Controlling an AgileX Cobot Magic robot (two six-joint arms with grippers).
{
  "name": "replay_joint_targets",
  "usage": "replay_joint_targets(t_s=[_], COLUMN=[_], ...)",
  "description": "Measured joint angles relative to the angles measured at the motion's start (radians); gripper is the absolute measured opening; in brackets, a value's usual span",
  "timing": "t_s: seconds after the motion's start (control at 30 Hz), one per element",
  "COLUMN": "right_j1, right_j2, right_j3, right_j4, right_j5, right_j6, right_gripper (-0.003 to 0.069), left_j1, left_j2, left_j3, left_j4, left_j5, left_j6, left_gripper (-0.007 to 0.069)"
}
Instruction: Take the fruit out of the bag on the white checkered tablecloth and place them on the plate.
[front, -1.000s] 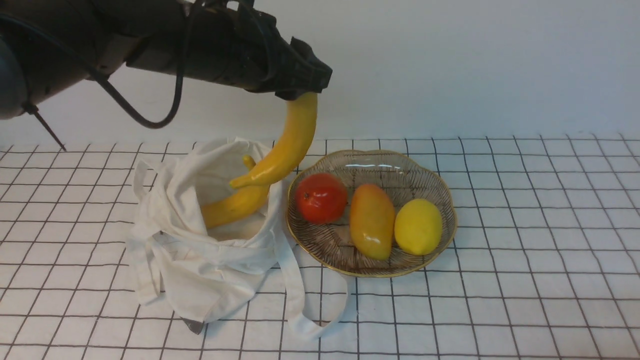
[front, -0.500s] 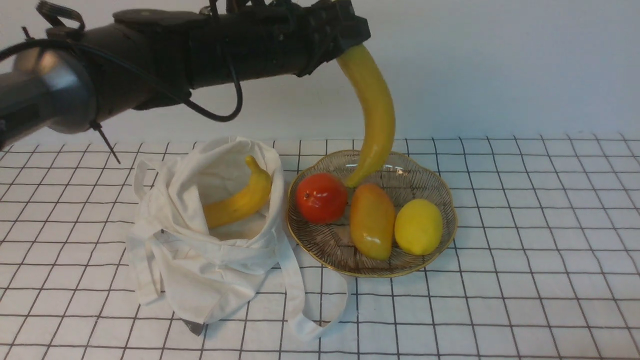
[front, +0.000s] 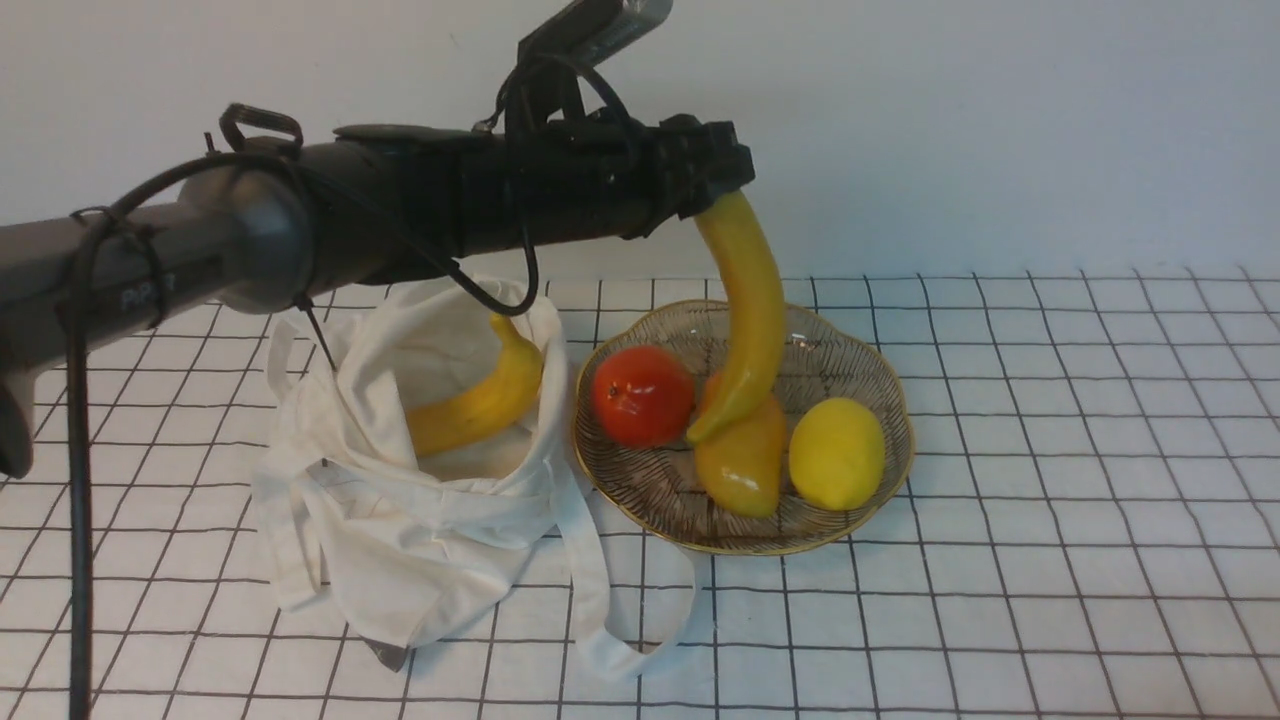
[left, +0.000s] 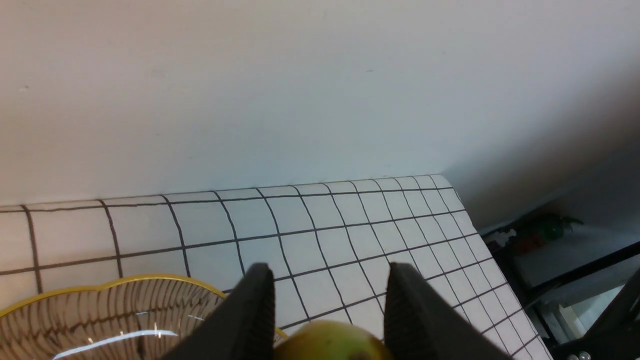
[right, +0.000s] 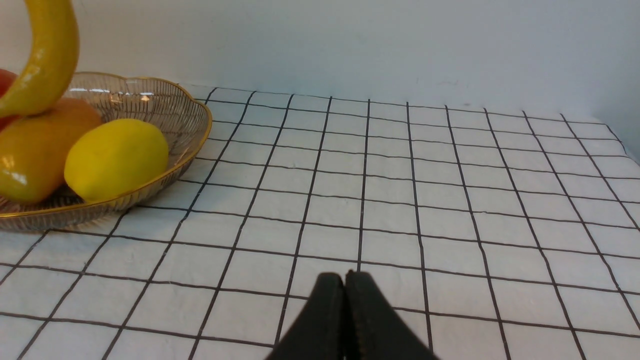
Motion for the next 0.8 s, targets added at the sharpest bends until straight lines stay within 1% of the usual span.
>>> replay_joint_targets(t_s=[0.07,0.13,0.17,0.2,0.3,0.33,0.4,0.47,0.5,0.57,0.6,0.63,0.67,0.73,0.77,0.8], right_j1=[0.000,0.000,0.000,0.000,0.000,0.000,0.000,0.000,0.000,0.000,0.000,0.000,0.000,0.000,0.000,0.000], right_j2=[0.000,0.000,0.000,0.000,0.000,0.000,0.000,0.000,0.000,0.000,0.000,0.000,0.000,0.000,0.000,0.000], right_j3=[0.000,0.000,0.000,0.000,0.000,0.000,0.000,0.000,0.000,0.000,0.000,0.000,0.000,0.000,0.000,0.000], right_j4=[0.000,0.000,0.000,0.000,0.000,0.000,0.000,0.000,0.000,0.000,0.000,0.000,0.000,0.000,0.000,0.000], right_j5=[0.000,0.000,0.000,0.000,0.000,0.000,0.000,0.000,0.000,0.000,0.000,0.000,0.000,0.000,0.000,0.000], right_j6=[0.000,0.000,0.000,0.000,0.000,0.000,0.000,0.000,0.000,0.000,0.000,0.000,0.000,0.000,0.000,0.000], right_gripper=[-0.0014,-0.0014,-0.0014,-0.0014,-0.0014,-0.0014,-0.0014,-0.0014,-0.0014,-0.0014,-0.0014,-0.0014,-0.0014,-0.0014,-0.0014,-0.0014], left_j1=[0.000,0.000,0.000,0.000,0.000,0.000,0.000,0.000,0.000,0.000,0.000,0.000,0.000,0.000,0.000,0.000], left_j2=[0.004,0.008,0.008,0.009,0.009,0.009,0.008,0.001,0.000,-0.028,-0.034,-0.052,-0.080,-0.129,-0.145,-0.172], left_j3=[0.000,0.000,0.000,0.000,0.000,0.000,0.000,0.000,0.000,0.000,0.000,0.000,0.000,0.000,0.000,0.000], left_j4=[-0.002,0.004,0.005,0.009,0.019,0.020,0.056,0.104,0.110,0.218,0.226,0.270,0.347,0.450,0.472,0.530], left_j5=[-0.004,-0.007,-0.007,-0.006,0.013,0.015,0.033,0.034,0.034,0.041,0.042,0.049,0.059,0.073,0.079,0.088], left_j6=[0.000,0.000,0.000,0.000,0.001,0.001,0.005,0.007,0.007,-0.001,-0.002,-0.009,-0.027,-0.065,-0.081,-0.111], left_gripper=[0.0283,0.0357,0.0365,0.0428,0.0563,0.0579,0.0661,0.0680,0.0680,0.0677,0.0677,0.0667,0.0633,0.0556,0.0525,0.0465])
